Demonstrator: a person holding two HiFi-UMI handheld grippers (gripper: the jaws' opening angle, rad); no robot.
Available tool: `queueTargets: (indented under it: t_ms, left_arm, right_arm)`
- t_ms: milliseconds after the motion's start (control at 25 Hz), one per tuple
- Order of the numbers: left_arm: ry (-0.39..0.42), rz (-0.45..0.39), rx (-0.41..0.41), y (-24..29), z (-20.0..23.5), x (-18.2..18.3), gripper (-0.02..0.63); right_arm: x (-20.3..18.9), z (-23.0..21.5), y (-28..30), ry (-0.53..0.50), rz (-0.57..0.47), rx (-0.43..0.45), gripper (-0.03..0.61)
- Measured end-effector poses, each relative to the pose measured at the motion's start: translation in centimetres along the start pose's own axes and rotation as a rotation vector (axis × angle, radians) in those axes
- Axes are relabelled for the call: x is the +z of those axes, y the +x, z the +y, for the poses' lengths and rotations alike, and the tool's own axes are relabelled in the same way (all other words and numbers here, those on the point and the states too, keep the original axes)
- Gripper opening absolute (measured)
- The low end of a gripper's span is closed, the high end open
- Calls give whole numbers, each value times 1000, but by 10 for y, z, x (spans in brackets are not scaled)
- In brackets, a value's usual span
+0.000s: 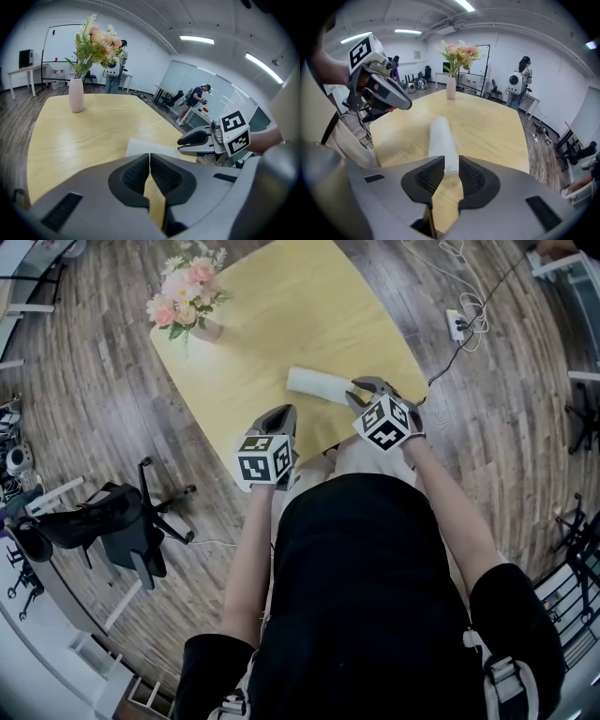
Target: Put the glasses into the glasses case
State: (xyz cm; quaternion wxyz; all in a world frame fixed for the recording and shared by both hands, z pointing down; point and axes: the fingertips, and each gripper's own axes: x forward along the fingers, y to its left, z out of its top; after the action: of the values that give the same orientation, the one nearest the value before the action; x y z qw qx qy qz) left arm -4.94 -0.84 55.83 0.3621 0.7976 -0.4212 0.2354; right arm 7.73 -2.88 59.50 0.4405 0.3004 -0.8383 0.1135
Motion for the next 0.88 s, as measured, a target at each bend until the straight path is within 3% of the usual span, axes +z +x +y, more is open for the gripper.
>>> queueTargets:
  t_ms: [280,880]
  left_arm:
    - [-11,-29,41,-10,-6,2,25]
    - [-167,-174,211,-31,-65,2,25]
  right_arm:
    - [11,0,-17,-51,-51,16,87]
    - [-5,-3,-67,-213,-128,167,21]
